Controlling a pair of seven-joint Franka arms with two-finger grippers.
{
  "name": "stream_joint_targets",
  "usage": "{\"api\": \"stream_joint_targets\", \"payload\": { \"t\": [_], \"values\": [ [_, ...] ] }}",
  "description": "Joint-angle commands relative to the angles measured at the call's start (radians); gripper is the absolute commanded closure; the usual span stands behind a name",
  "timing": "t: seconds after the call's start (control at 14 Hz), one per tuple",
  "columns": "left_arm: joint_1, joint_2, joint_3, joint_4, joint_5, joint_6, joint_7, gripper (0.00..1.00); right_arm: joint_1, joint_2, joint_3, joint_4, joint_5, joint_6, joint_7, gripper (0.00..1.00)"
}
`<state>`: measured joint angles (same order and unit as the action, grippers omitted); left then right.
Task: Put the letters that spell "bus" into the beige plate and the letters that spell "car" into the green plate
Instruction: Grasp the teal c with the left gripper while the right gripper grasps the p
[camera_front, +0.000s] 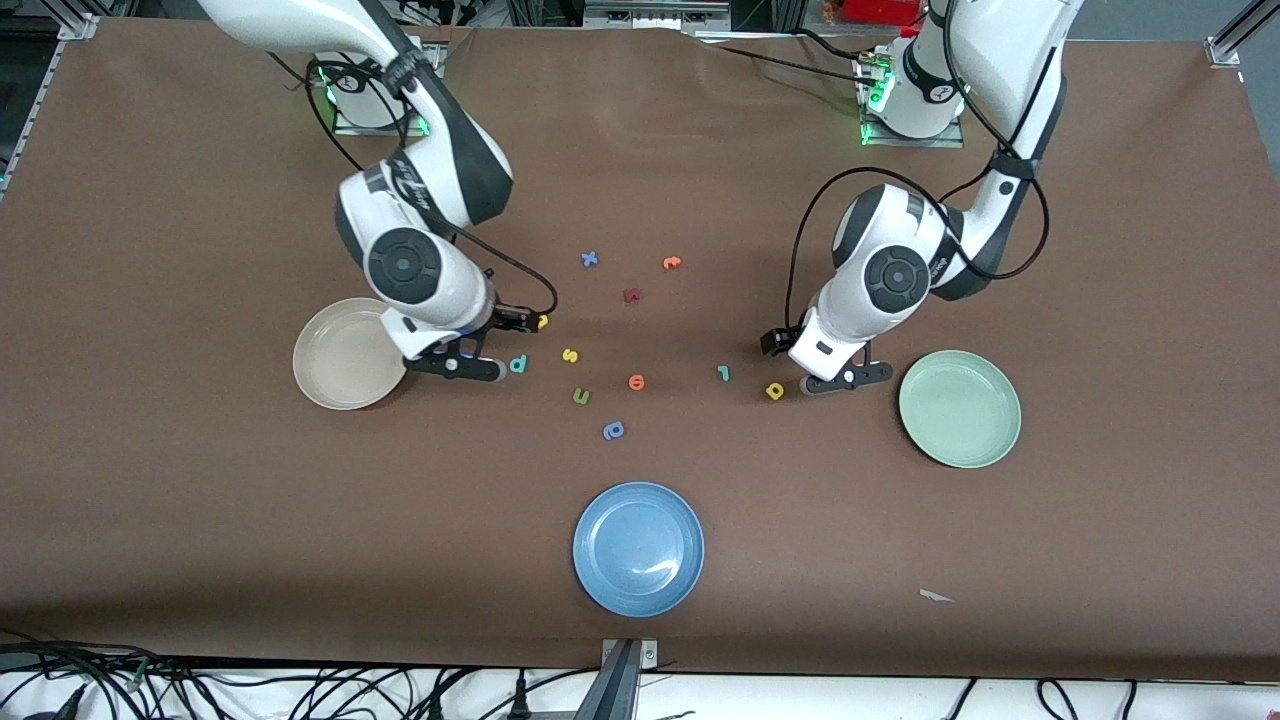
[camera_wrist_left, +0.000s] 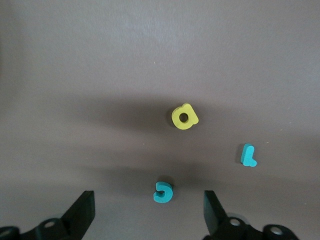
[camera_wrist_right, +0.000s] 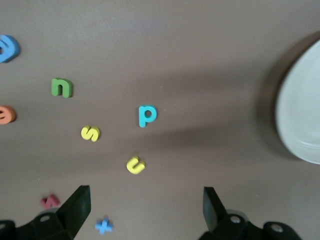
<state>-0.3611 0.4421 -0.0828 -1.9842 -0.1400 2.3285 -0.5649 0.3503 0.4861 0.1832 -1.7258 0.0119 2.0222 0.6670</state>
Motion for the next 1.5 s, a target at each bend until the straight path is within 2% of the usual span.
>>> {"api": "stream_joint_targets", "payload": {
  "t": [0.0, 0.14, 0.43, 0.57, 0.72, 0.86, 1.07, 1.22, 1.43],
  "values": [
    [-0.025, 0.01, 0.008, -0.031, -0.023, 0.064, -0.045, 0.09, -0.004, 0.028, -0.005, -0.075, 0.0, 0.105, 0.014, 0.01],
    [-0.042, 0.026, 0.008, -0.034, -0.023, 0.068, -0.047, 0.12, -0.002, 0.037, -0.008, -0.124, -0.009, 0.202, 0.014, 0.02],
    [-0.05, 0.053, 0.008, -0.033, -0.023, 0.078, -0.049, 0.3, 0.016, 0.097, -0.014, -0.127, -0.021, 0.317, 0.1, 0.03],
    [-0.058, 0.07, 0.008, -0.033, -0.023, 0.115, -0.05, 0.32, 0.018, 0.109, -0.024, -0.126, -0.061, 0.326, 0.1, 0.11],
    [-0.059, 0.076, 0.008, -0.031, -0.021, 0.117, -0.05, 0.32, 0.018, 0.12, -0.024, -0.126, -0.073, 0.342, 0.1, 0.25],
    [-0.059, 0.078, 0.008, -0.031, -0.021, 0.117, -0.05, 0.32, 0.018, 0.141, -0.025, -0.123, -0.093, 0.374, 0.101, 0.35],
    [-0.068, 0.079, 0.009, -0.033, -0.02, 0.117, -0.047, 0.38, 0.018, 0.16, -0.025, -0.123, -0.102, 0.426, 0.138, 0.39],
    [-0.073, 0.086, 0.008, -0.033, 0.017, 0.115, -0.046, 0.39, 0.018, 0.16, -0.025, -0.124, -0.105, 0.426, 0.138, 0.48],
    [-0.075, 0.087, 0.008, -0.033, 0.034, 0.114, -0.049, 0.39, 0.019, 0.158, -0.025, -0.123, -0.108, 0.426, 0.138, 0.77]
  ]
}}
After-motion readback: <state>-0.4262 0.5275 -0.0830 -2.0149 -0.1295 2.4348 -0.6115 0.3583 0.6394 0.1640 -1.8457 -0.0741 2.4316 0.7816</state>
